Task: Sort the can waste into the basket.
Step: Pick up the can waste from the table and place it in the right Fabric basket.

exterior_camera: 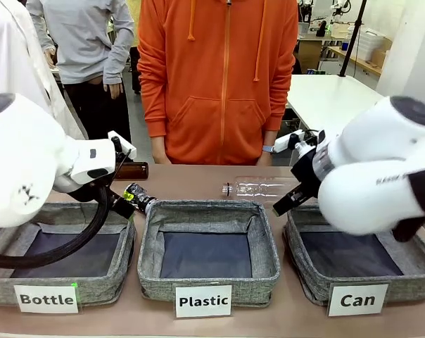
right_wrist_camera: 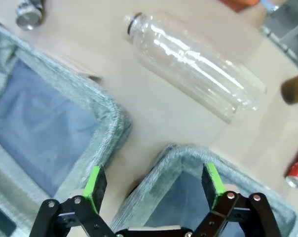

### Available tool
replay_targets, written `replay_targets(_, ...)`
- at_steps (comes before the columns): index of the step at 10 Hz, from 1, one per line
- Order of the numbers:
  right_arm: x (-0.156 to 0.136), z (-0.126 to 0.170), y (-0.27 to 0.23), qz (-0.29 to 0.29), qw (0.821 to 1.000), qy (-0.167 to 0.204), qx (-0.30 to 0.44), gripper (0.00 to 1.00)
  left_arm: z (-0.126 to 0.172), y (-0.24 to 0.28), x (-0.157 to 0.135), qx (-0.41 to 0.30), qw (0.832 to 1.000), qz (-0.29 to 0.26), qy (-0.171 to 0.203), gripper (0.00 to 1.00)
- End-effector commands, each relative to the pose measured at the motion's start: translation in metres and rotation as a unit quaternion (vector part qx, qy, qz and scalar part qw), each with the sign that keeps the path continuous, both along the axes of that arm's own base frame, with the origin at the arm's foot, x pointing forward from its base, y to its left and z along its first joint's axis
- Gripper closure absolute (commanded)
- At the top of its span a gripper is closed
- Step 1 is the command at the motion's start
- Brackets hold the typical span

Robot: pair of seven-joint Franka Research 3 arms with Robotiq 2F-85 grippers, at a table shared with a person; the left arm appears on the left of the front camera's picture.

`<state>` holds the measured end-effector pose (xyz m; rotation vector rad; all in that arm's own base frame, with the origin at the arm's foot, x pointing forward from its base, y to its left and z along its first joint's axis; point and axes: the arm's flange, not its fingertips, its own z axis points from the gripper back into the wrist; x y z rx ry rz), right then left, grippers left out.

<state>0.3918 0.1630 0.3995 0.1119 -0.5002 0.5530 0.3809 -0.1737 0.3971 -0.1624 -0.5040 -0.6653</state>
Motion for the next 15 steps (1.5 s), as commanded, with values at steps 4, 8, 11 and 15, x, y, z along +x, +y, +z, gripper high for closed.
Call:
replay_targets(4,-0.062,0.130,-0.106,-0.024,0.944,0.210,0.254,0.00,0.112,0.105,-0.058,-0.213,0.954,-0.101,0.186,0.00)
replay_targets(8,-0.099,0.127,-0.269,-0.113,0.840,0.191,0.496,0.00,0.140,0.301,-0.053,-0.475,0.868,0.025,0.143,0.00)
replay_targets(11,-0.113,0.097,-0.357,-0.185,0.769,0.166,0.590,0.00,0.092,0.343,-0.090,-0.599,0.776,0.170,0.097,0.00)
replay_targets(15,-0.104,0.073,-0.385,-0.253,0.725,0.103,0.632,0.00,0.084,0.291,-0.092,-0.588,0.758,0.276,0.067,0.00)
